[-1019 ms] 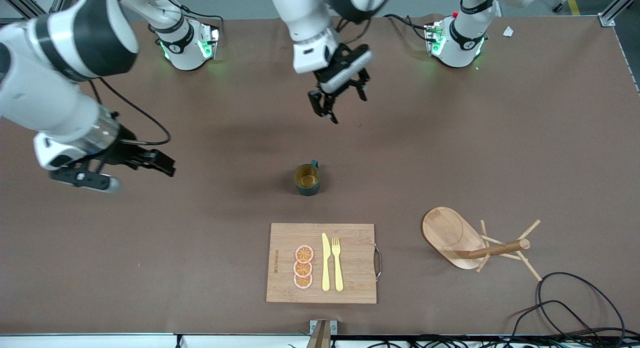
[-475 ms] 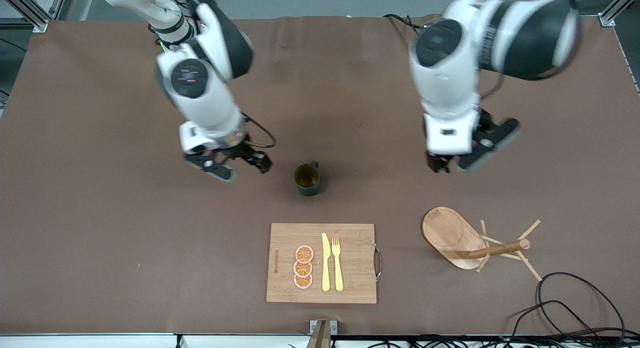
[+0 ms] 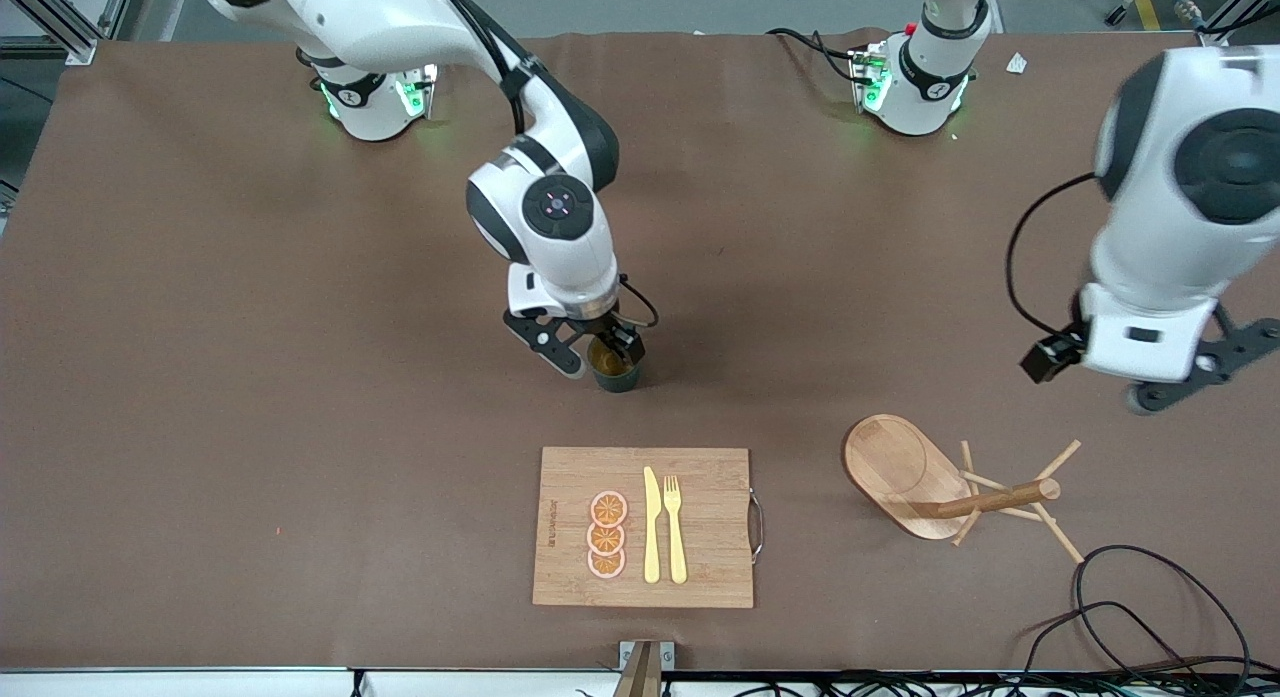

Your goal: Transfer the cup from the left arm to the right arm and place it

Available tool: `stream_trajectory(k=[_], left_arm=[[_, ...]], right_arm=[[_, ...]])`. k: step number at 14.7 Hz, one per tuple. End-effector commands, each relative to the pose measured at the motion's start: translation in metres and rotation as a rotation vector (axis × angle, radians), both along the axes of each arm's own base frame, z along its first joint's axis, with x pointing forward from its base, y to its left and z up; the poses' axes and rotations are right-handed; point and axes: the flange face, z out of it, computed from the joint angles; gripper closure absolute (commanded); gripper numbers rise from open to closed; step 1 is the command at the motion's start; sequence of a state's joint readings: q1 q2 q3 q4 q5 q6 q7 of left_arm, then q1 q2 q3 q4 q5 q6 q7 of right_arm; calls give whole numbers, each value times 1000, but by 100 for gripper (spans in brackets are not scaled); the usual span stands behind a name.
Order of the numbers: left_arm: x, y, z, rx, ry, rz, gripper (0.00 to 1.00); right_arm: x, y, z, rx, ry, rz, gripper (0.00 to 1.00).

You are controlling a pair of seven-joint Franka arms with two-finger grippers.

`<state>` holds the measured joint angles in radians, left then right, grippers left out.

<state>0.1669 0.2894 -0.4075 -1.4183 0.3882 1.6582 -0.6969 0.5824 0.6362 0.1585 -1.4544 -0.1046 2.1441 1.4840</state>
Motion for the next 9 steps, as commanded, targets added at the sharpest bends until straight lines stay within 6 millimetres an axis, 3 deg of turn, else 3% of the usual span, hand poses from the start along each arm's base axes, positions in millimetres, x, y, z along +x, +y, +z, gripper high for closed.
stream_trajectory(k=[1, 3, 6, 9], left_arm=[[2, 41, 22, -89, 9, -78, 0], [-2, 64, 33, -118, 11, -120, 0], [-11, 61, 66, -118, -1, -215, 0], [-20, 58, 72, -170, 34, -241, 0]], right_arm=[[6, 20, -15, -11, -11, -44, 0], [12, 29, -22, -2, -16, -73, 0], [17, 36, -34, 3, -15, -88, 0], [12, 45, -51, -13, -16, -78, 0]])
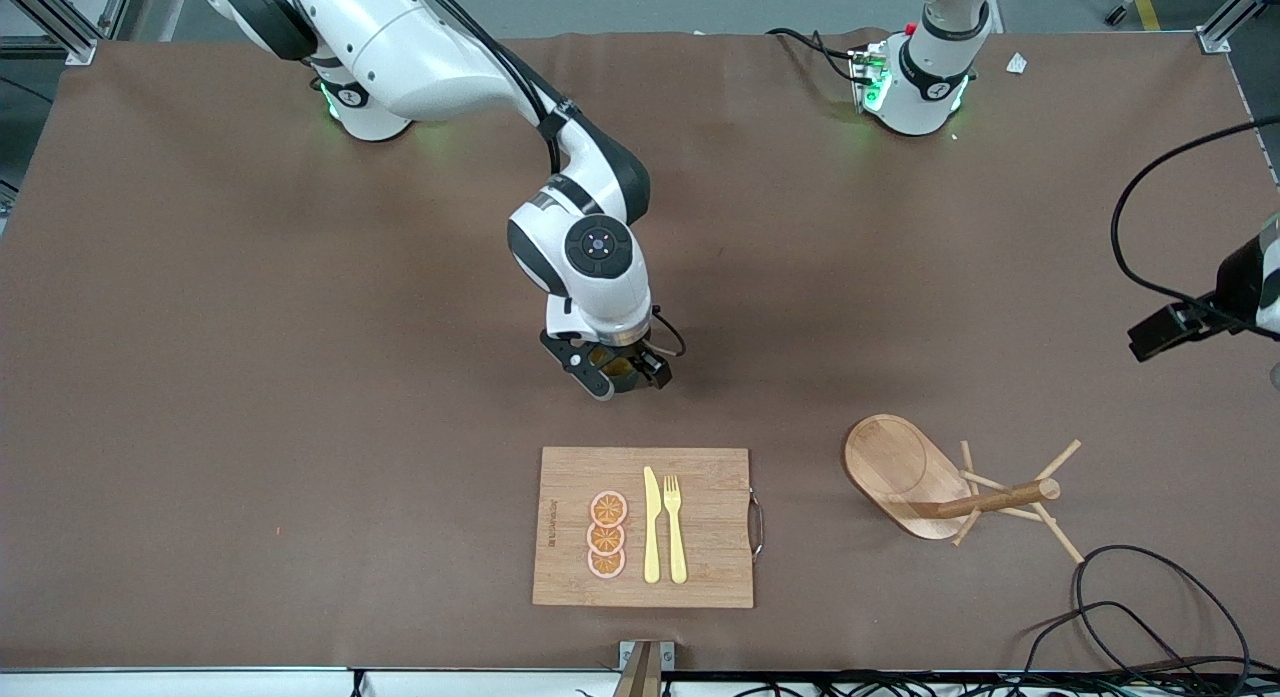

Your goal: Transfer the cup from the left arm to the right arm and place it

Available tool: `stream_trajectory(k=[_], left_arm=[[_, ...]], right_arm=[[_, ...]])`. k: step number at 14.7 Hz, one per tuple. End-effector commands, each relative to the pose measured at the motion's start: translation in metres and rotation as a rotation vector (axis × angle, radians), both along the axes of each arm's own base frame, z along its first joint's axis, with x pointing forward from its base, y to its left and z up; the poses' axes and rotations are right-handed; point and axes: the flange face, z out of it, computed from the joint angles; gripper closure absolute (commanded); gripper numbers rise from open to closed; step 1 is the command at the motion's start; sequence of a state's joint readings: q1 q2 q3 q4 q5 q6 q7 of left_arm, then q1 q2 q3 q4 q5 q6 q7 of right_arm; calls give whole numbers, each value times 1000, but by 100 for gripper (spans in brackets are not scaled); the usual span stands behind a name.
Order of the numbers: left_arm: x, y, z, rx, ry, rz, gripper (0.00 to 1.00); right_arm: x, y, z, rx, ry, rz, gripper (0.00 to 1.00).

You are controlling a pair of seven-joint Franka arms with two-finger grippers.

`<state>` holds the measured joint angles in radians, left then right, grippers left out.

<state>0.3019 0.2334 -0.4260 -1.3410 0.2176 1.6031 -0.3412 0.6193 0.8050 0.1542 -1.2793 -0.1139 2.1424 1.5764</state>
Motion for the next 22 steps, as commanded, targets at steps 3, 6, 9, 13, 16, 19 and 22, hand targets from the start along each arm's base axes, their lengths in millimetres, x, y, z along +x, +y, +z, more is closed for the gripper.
stream_trajectory(k=[3, 6, 9, 13, 16, 19, 22], left_arm=[[-18, -5, 24, -41, 23, -141, 0], [-37, 12, 44, -114, 1, -131, 0], [-58, 6, 41, -105, 41, -156, 0], [-82, 0, 46, -140, 45, -159, 0], [-87, -6, 47, -139, 48, -169, 0], [-95, -22, 45, -127, 55, -195, 0], [-98, -32, 45, -92, 60, -220, 0]], right_arm=[[-3, 15, -23, -22, -26, 6, 20], [-2, 13, -27, -34, -39, 30, 67], [-1, 12, -27, -41, -40, 79, 96], [5, 0, -15, -83, -36, 281, 99], [25, -41, 9, -141, 37, 483, 99], [58, -99, 36, -155, 65, 694, 99], [93, -166, 49, -145, 60, 873, 99]])
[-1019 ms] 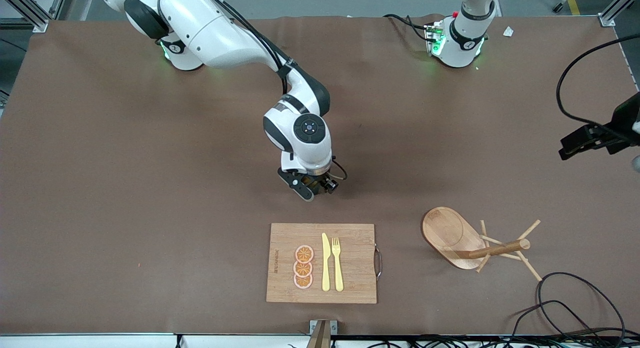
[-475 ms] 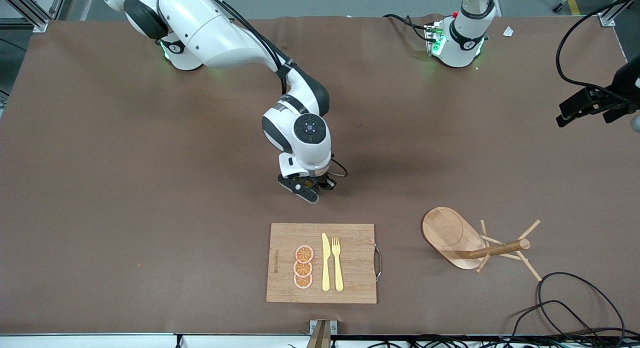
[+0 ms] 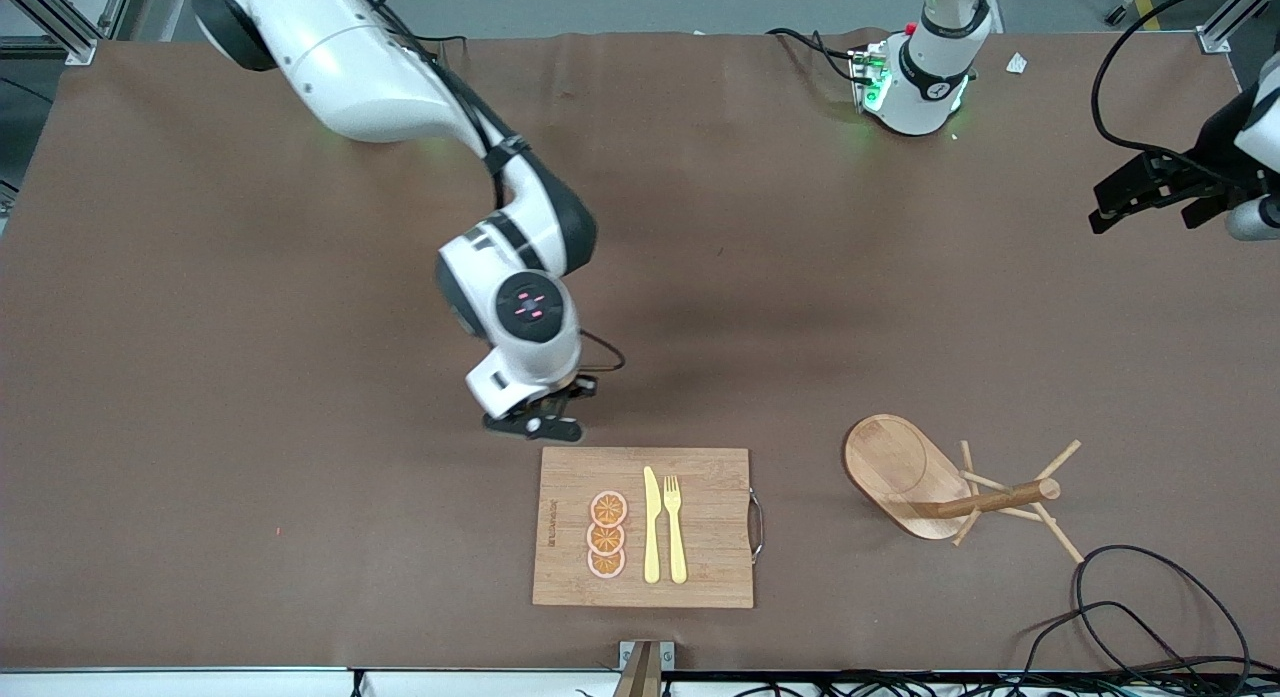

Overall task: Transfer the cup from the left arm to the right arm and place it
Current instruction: 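Carry the teal mug with the right gripper away from the board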

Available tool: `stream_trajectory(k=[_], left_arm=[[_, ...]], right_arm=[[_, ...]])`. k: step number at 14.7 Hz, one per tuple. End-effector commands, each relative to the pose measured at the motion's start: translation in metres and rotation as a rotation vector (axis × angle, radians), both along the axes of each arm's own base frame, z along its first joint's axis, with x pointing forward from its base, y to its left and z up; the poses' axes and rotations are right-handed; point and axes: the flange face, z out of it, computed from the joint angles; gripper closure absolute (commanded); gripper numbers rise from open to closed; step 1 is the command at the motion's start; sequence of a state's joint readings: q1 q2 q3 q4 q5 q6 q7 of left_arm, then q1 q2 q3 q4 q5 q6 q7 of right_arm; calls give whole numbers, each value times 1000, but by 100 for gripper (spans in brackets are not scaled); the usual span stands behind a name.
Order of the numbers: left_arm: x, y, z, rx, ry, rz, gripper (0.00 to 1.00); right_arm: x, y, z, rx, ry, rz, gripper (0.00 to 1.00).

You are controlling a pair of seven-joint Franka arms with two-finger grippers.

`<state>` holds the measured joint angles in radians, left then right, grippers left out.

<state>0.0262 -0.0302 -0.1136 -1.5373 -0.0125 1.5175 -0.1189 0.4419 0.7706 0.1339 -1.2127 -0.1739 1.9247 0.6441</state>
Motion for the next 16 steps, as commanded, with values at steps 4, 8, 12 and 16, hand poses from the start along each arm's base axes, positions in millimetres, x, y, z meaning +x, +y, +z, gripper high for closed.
stream_trajectory(k=[4, 8, 12, 16], left_arm=[[-15, -16, 4, 27, -4, -44, 0], [-14, -11, 5, 25, -5, -39, 0], [-13, -6, 5, 25, -5, -97, 0], [-12, -4, 4, 25, -5, -99, 0]], right_arm=[[30, -121, 19, 9, 38, 337, 98], [19, -215, -2, 90, 5, 490, 98], [5, -279, -12, 119, 21, 602, 97], [-5, -324, -38, 121, 16, 694, 97]])
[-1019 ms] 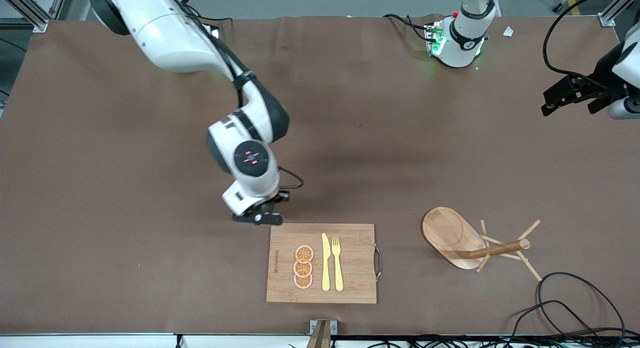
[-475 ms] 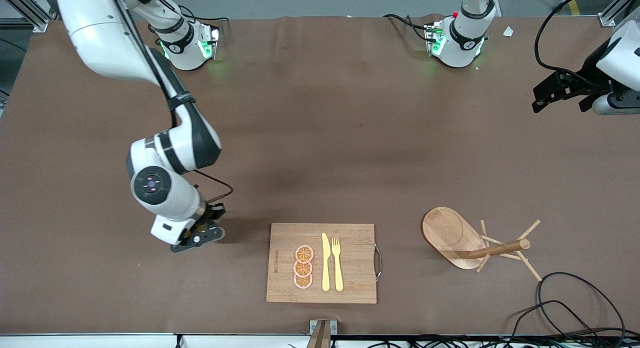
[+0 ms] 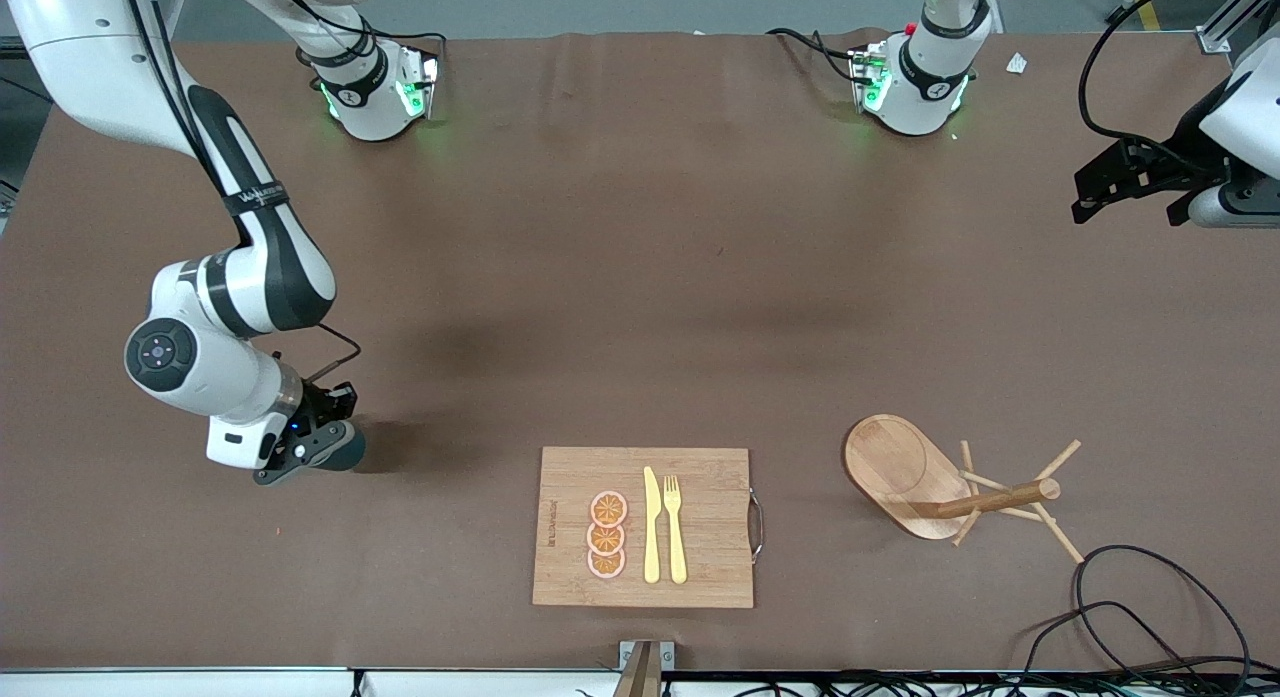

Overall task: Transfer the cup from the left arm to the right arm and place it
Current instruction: 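Carry the teal mug with the right gripper away from the board, then lower the teal mug onto the table and open the right gripper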

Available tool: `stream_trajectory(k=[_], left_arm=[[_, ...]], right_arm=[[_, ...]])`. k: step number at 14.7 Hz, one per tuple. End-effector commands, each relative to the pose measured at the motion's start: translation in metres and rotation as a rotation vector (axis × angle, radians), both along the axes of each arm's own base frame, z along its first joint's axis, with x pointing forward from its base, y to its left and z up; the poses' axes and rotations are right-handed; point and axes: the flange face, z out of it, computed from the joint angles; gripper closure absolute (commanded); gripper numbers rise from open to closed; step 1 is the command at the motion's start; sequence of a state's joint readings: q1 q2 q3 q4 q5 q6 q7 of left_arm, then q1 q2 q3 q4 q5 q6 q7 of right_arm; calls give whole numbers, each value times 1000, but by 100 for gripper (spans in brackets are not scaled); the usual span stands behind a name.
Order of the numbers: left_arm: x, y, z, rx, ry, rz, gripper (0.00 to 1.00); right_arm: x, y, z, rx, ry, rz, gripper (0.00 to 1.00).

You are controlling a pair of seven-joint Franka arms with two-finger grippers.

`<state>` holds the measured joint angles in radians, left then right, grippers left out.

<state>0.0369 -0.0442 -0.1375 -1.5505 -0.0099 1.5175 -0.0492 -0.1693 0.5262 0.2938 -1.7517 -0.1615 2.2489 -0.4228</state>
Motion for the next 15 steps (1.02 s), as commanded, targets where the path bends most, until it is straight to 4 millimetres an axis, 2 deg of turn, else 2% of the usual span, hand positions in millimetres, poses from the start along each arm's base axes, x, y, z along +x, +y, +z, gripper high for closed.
stream_trajectory(k=[1, 6, 7, 8, 9, 10, 12, 13, 15], left_arm=[[-6, 4, 3, 19, -4, -13, 0], [-5, 9, 3, 20, -4, -7, 0], [-5, 8, 2, 20, -4, -9, 0], [-4, 9, 3, 20, -7, -7, 0], [-4, 9, 3, 20, -7, -7, 0], [-4, 10, 3, 20, -7, -6, 0], [-5, 12, 4, 20, -6, -6, 0], [-6, 12, 5, 20, -7, -6, 0], [-7, 12, 6, 20, -9, -6, 0]], right_arm=[[-21, -19, -8, 18, -1, 65, 97], [-30, -37, -18, 14, -13, 133, 97], [-30, -37, -17, 13, -17, 134, 96], [-31, -36, -18, 12, -17, 135, 90], [-30, -36, -17, 13, -19, 130, 78], [-29, -36, -16, 13, -22, 128, 55], [-25, -37, -8, 11, -32, 124, 16], [-18, -37, 1, 11, -52, 126, 0], [-5, -35, 31, 4, -55, 120, 0]])
